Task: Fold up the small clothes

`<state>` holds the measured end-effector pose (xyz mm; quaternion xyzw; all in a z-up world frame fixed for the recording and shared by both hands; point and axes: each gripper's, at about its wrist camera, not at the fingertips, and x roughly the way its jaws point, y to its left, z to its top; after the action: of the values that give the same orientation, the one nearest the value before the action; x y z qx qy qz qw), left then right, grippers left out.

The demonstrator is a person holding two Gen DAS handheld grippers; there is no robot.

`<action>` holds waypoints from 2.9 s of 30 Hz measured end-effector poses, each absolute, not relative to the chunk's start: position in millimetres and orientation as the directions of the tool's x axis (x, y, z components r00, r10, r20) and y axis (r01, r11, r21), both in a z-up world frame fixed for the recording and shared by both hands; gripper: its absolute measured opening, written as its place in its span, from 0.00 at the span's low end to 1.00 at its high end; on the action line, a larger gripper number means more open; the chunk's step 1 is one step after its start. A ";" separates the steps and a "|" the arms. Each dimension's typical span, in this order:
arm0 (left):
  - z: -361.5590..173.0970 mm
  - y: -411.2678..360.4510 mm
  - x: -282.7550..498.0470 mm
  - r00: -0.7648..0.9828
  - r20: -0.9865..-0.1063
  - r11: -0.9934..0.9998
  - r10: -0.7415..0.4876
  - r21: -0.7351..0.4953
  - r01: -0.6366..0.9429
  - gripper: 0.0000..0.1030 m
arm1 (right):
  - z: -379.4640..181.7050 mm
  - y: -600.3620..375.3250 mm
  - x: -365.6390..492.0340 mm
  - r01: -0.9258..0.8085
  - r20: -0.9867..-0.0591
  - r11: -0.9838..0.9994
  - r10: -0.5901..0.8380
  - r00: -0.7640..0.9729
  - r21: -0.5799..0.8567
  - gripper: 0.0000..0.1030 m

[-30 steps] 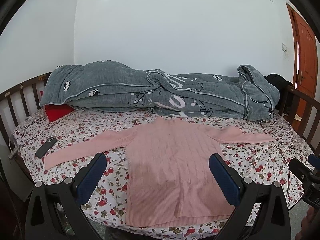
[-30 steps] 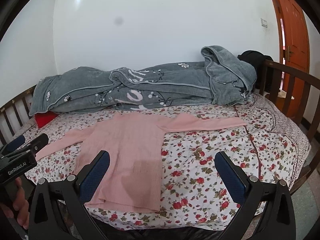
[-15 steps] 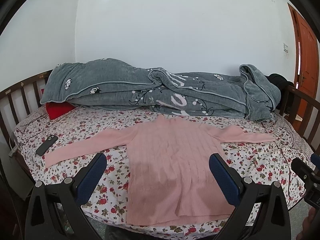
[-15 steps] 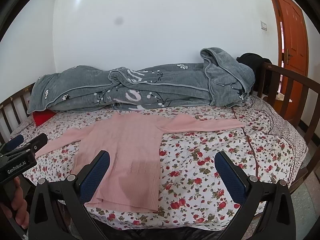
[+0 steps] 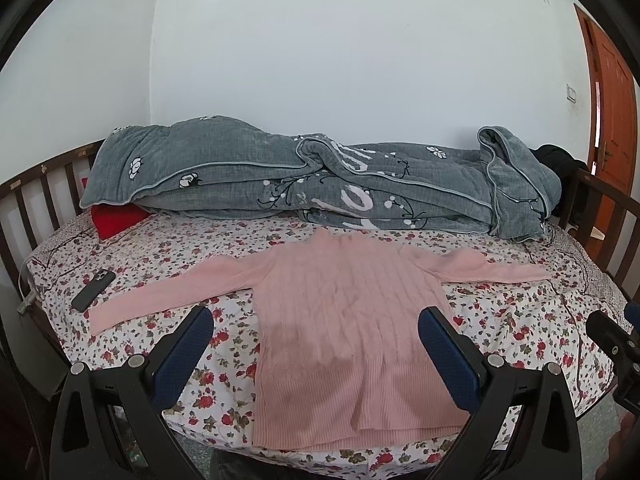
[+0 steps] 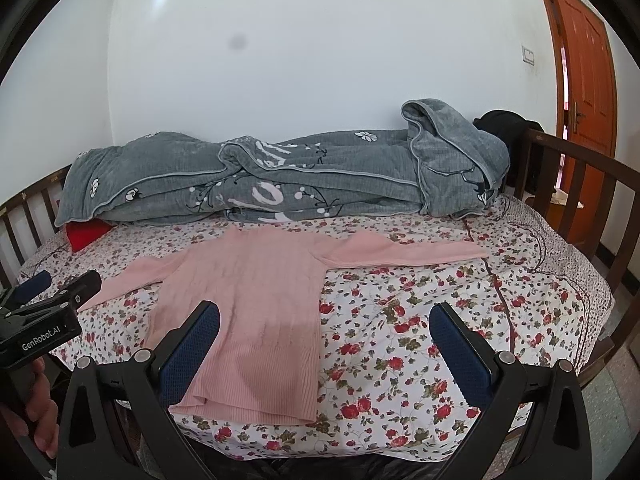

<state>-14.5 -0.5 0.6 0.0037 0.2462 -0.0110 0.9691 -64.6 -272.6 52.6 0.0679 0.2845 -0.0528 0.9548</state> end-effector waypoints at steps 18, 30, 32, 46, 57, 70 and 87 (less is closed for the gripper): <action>-9.1 2.6 -3.3 0.873 -0.484 0.998 -0.054 -0.011 0.056 1.00 | 57.4 -264.6 -67.4 0.149 -0.515 0.986 -0.092 0.852 0.071 1.00; -82.2 60.3 56.7 0.803 -0.585 0.990 -0.118 -0.131 0.050 0.99 | 11.0 -249.9 -27.7 0.145 -0.571 0.988 -0.093 0.816 0.046 0.99; -102.5 85.1 73.9 0.781 -0.618 0.989 -0.093 -0.149 0.000 0.92 | -1.5 -244.5 -16.7 0.159 -0.582 0.987 -0.113 0.805 0.029 0.98; -183.7 314.4 120.3 0.737 -0.672 0.881 0.067 -0.308 -0.360 0.73 | -70.1 -258.9 49.8 0.245 -0.638 0.966 -0.136 0.758 0.085 0.88; -211.4 401.1 129.3 0.788 -0.616 0.712 0.000 -0.553 -0.433 0.70 | -104.2 -256.6 87.1 0.287 -0.691 0.956 -0.163 0.705 0.067 0.88; -197.4 424.6 144.6 0.764 -0.640 0.631 0.076 -0.563 -0.534 0.20 | -97.0 -252.3 117.3 0.264 -0.657 0.959 -0.136 0.742 0.099 0.88; -18.1 198.4 253.3 0.871 -0.485 0.940 -0.079 -0.328 -0.097 0.08 | -93.1 -339.1 92.5 0.276 -0.619 0.958 -0.167 0.767 0.083 0.88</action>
<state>253.3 198.4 -18.1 -0.1735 0.2537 0.0047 0.9516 92.5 -339.1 -93.1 0.0848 0.3202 -0.1182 0.9361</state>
